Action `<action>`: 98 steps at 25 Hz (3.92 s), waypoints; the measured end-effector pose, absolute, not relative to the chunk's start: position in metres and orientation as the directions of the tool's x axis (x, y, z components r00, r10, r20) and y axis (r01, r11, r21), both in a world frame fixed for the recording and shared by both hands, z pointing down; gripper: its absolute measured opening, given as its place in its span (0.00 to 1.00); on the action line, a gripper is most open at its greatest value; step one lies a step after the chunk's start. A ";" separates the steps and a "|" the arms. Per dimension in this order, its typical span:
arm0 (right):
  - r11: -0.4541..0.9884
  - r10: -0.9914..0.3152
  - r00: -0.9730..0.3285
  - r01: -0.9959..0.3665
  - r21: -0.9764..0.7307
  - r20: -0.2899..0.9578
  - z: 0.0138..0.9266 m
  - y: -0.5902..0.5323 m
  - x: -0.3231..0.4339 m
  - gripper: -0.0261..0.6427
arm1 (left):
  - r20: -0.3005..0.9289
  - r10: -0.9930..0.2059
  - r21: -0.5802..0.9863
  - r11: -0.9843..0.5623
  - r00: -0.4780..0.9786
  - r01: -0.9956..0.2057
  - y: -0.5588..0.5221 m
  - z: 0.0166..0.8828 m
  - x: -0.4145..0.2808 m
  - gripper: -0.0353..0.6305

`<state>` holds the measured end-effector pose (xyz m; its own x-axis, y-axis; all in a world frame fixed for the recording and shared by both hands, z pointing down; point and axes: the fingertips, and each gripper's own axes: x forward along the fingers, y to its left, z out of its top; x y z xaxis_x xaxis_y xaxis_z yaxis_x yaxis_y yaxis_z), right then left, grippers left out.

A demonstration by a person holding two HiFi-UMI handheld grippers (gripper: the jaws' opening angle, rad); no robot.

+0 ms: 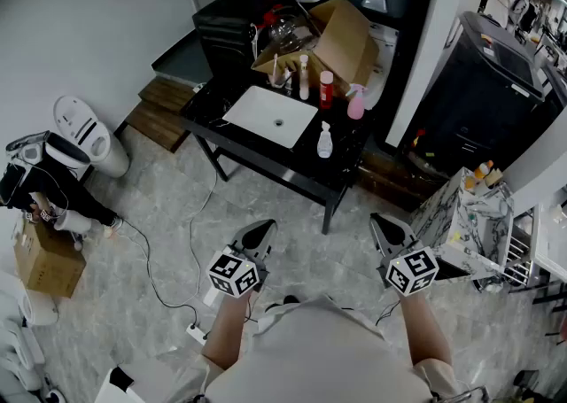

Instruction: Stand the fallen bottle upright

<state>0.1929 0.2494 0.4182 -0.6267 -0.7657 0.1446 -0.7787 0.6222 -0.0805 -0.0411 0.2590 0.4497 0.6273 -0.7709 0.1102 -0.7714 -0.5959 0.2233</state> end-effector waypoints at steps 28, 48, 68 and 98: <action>0.597 -0.775 -0.615 -0.788 -0.151 0.145 0.415 0.249 0.186 0.28 | 0.108 -0.755 0.242 -0.611 0.647 -0.754 0.256 0.455 -0.047 0.06; 0.551 -0.791 -0.578 -0.815 -0.176 0.199 0.428 0.245 0.145 0.47 | 0.114 -0.727 0.260 -0.635 0.677 -0.727 0.246 0.467 -0.088 0.06; 0.536 -0.791 -0.570 -0.821 -0.195 0.224 0.445 0.229 0.138 0.47 | 0.139 -0.725 0.261 -0.630 0.675 -0.731 0.229 0.482 -0.101 0.06; 0.630 -0.640 -0.708 -0.706 -0.325 0.298 0.505 -0.046 0.186 0.47 | 0.245 -0.783 0.239 -0.523 0.572 -0.818 0.004 0.507 -0.030 0.06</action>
